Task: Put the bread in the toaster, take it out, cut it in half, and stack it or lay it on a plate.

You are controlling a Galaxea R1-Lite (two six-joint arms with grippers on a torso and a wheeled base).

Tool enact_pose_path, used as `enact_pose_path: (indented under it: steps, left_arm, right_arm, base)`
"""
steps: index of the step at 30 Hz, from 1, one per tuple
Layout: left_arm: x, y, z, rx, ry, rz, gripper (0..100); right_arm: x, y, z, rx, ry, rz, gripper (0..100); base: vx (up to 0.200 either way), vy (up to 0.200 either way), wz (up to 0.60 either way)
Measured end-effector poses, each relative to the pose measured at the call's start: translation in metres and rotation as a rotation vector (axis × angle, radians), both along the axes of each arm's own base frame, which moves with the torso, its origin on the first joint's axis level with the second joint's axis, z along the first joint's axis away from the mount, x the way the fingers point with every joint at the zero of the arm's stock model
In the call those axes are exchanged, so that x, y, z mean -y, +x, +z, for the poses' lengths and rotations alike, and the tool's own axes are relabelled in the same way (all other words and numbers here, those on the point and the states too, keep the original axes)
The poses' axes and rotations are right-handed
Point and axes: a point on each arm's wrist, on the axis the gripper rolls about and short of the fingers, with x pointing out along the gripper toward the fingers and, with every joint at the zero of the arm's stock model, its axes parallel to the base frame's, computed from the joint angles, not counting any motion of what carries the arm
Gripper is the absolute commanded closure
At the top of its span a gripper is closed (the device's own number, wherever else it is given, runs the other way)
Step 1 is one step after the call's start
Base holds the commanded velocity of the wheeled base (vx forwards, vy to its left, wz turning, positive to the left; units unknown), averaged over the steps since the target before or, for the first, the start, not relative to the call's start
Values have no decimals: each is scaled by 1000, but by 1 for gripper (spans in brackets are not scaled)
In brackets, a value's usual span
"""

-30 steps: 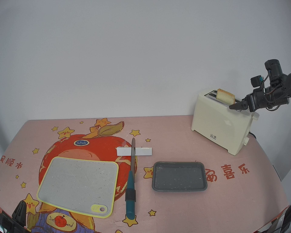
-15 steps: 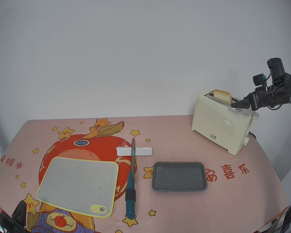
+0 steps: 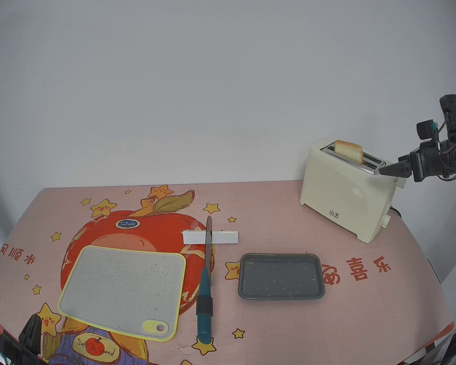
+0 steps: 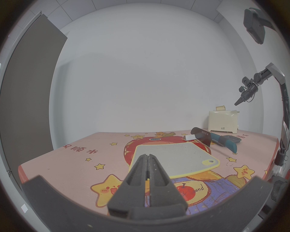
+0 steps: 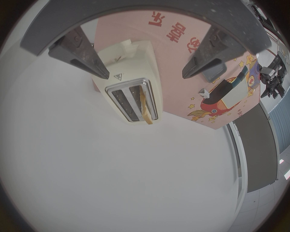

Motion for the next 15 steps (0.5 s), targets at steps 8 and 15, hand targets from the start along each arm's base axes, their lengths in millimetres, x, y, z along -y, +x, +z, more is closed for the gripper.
enact_pose_path:
  steps: [8, 15]
  left_arm:
    - [0, 0, 0, 0, 0, 0, 100]
    - [0, 0, 0, 0, 0, 0, 100]
  right_arm:
    - [0, -49, -7, -14, 24, -21, 0]
    - [-1, -85, -25, -44, 42, -32, 0]
  base:
    - [0, 0, 0]
    - [0, 0, 0]
